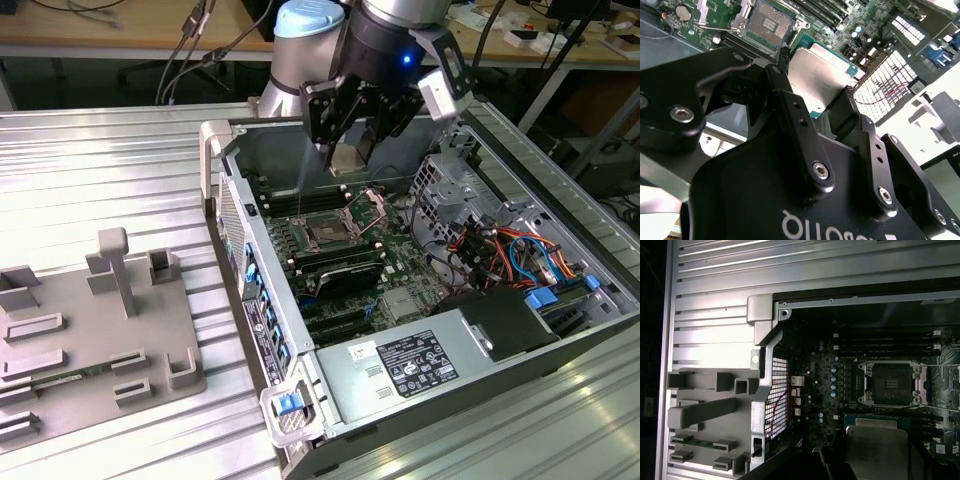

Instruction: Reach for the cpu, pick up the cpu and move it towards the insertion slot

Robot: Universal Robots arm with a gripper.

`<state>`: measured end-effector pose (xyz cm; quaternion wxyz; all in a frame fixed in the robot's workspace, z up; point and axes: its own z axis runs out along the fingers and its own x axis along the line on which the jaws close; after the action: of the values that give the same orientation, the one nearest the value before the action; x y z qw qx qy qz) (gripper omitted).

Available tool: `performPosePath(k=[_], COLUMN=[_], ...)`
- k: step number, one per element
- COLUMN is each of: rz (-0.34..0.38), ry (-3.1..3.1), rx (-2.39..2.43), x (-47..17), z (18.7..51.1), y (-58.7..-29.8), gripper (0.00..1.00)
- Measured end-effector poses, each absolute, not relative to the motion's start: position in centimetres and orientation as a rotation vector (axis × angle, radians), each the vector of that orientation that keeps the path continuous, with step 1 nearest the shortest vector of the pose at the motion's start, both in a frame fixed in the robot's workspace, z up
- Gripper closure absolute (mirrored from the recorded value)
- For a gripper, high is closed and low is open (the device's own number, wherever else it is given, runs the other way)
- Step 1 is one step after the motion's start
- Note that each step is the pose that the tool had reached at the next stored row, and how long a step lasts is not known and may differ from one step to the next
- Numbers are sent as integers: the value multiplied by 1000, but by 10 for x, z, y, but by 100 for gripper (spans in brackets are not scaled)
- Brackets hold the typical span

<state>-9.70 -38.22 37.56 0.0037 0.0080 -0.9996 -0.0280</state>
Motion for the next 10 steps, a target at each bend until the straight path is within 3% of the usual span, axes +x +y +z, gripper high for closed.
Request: performPosePath(k=[10], rz=[-88], ry=[-3133], rx=[25], x=[-86], z=[373], y=[-371], gripper=[45])
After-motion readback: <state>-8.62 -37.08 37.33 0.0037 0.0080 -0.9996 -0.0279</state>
